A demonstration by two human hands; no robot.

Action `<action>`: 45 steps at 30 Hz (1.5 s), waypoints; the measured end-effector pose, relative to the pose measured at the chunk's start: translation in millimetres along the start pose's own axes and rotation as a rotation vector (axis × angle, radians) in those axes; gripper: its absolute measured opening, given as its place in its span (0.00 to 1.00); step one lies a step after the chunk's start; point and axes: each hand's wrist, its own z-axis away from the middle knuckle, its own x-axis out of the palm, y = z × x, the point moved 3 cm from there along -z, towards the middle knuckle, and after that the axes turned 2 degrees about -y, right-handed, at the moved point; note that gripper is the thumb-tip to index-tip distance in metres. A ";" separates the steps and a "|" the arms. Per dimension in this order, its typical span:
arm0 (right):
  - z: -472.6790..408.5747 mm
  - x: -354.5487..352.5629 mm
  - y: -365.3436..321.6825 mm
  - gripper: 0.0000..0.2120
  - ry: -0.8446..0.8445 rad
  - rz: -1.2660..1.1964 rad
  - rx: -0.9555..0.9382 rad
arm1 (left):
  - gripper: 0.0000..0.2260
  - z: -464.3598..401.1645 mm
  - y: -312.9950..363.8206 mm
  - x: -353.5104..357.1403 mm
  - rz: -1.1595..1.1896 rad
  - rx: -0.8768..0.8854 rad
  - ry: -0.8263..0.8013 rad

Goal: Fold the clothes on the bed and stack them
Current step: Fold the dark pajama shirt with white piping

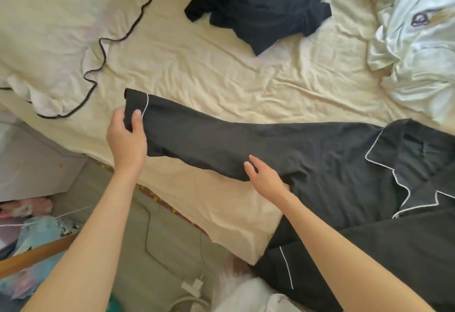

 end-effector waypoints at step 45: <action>261.8 -152.2 507.7 0.14 0.423 -0.579 0.505 | 0.18 597.3 91.3 256.5 -0.680 0.407 -1.289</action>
